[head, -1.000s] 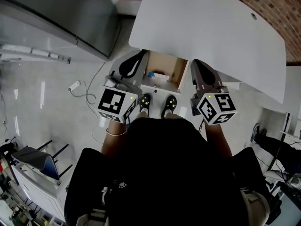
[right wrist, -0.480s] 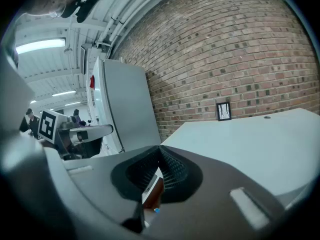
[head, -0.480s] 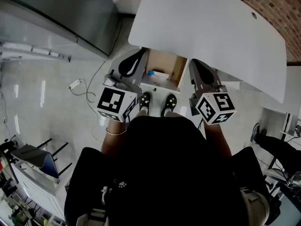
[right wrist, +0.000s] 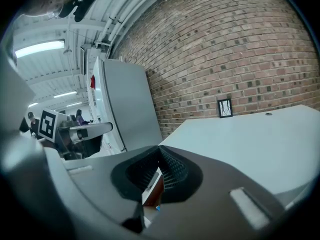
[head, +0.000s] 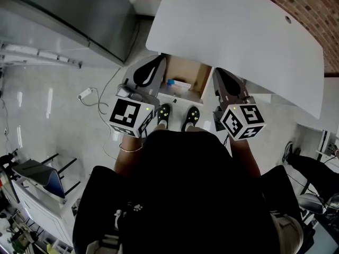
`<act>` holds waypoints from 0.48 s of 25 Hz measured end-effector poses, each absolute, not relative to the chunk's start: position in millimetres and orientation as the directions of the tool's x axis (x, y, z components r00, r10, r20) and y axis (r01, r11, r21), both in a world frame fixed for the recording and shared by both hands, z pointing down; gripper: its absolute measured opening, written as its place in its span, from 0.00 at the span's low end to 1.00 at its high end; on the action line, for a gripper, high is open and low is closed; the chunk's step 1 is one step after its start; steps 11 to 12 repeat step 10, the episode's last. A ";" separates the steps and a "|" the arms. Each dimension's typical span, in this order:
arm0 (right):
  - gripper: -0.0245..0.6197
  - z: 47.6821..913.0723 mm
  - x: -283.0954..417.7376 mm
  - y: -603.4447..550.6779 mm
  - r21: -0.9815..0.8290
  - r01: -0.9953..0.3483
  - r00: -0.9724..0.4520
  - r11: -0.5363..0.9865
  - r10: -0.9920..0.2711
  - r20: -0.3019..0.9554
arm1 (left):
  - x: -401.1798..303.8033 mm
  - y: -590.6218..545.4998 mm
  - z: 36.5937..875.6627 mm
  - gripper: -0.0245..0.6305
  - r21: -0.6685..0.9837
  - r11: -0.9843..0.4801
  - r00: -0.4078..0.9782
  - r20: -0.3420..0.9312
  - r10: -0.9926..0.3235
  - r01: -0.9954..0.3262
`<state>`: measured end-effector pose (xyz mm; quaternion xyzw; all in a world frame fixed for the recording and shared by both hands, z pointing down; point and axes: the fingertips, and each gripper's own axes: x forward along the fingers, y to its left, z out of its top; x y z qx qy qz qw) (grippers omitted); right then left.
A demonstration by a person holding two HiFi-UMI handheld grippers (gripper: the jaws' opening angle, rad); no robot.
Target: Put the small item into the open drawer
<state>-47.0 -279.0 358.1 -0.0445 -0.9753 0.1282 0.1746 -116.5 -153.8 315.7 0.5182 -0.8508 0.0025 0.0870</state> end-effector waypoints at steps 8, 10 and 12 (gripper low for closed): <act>0.05 358.9 -46.1 -278.3 -0.276 0.055 -0.934 0.960 0.147 0.326 | -114.5 -152.8 316.9 0.02 0.084 0.474 -0.458 0.154 -0.875 -0.877; 0.05 359.5 -45.1 -278.1 -0.277 0.057 -0.933 0.959 0.150 0.326 | -113.5 -152.9 316.3 0.02 0.083 0.475 -0.460 0.153 -0.875 -0.876; 0.05 359.5 -45.1 -278.1 -0.277 0.057 -0.933 0.959 0.150 0.326 | -113.5 -152.9 316.3 0.02 0.083 0.475 -0.460 0.153 -0.875 -0.876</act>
